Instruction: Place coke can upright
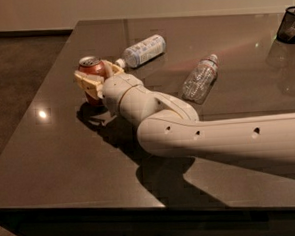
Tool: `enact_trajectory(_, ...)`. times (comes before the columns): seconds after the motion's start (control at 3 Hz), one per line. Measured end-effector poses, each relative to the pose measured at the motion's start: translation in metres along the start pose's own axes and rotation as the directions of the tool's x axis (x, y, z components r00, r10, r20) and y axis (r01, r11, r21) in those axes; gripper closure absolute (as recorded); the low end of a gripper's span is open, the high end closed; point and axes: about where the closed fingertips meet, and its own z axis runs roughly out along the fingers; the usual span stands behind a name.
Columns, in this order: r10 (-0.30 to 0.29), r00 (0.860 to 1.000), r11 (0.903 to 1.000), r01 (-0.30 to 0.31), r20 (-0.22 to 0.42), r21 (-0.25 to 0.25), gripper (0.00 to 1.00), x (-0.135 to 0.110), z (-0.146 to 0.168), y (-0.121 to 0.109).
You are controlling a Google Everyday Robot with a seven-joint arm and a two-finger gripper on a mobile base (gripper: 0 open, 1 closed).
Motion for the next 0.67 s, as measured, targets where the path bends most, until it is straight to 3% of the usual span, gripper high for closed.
enact_trajectory(0.33, 0.027, 1.0, 0.9996, -0.027, 0.011, 0.007, 0.28, 0.009, -0.0008, 0.002)
enact_trajectory(0.67, 0.034, 0.999, 0.9993, -0.034, 0.021, 0.012, 0.05, 0.0132, -0.0013, 0.0033)
